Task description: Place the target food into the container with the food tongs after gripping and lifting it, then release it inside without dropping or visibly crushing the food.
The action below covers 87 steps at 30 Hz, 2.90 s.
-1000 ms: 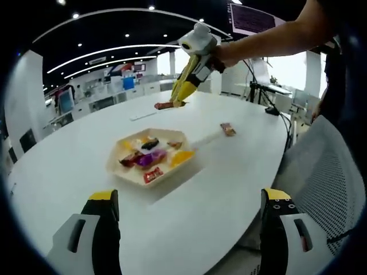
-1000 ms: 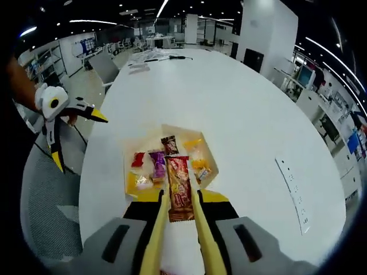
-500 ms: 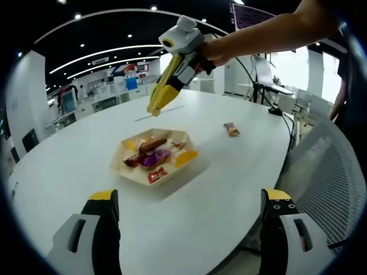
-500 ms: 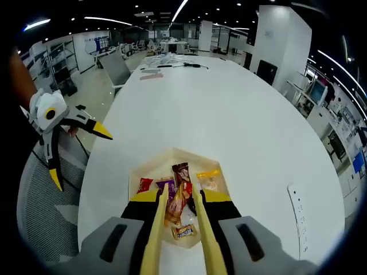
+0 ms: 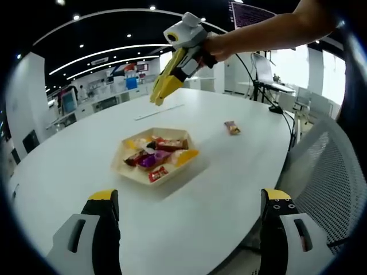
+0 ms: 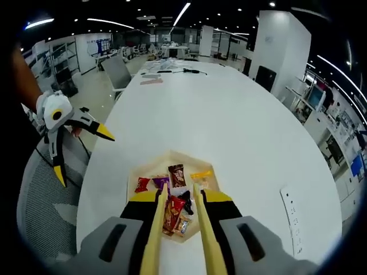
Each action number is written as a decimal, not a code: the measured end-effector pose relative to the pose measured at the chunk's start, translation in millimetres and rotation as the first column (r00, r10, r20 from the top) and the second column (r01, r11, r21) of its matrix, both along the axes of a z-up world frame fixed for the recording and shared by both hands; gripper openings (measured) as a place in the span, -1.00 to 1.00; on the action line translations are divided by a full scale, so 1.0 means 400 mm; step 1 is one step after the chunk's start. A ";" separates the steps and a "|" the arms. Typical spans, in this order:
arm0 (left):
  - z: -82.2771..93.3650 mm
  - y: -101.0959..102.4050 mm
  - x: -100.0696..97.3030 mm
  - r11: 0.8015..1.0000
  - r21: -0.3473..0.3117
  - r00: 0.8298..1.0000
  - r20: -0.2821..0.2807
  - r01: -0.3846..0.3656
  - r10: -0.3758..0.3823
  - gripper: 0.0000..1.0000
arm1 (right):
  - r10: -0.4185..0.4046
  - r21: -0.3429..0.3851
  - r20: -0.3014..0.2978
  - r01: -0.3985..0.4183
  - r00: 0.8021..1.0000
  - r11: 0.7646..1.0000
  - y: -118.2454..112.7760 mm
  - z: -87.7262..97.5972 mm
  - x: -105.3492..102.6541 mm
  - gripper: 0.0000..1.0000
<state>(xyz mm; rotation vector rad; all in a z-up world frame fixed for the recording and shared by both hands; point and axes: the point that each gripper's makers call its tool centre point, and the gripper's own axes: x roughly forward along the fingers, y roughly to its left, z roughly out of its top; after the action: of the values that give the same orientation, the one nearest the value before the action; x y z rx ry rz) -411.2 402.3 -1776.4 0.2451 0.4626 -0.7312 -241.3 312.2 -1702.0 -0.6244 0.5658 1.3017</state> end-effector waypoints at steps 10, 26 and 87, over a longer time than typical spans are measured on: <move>-0.002 -0.003 -0.003 1.000 0.002 1.000 -0.004 0.011 -0.011 0.99 | -0.069 0.037 -0.013 0.069 0.998 0.997 -0.145 -0.010 -0.018 -0.46; -0.005 0.000 -0.002 1.000 -0.004 1.000 -0.016 0.000 0.000 0.99 | -0.115 0.031 0.010 0.115 0.993 0.993 -0.366 -0.016 -0.076 -0.46; -0.038 0.032 0.010 0.997 0.047 0.996 -0.053 -0.063 0.066 0.99 | 0.218 -0.231 -0.035 -0.220 0.975 0.948 -0.508 -0.312 -0.160 -0.44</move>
<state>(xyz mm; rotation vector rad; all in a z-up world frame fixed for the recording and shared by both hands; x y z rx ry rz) -407.1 415.0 -1791.5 0.2521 0.5369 -0.6658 -305.2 108.9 -1826.8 -0.8969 0.6780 1.4585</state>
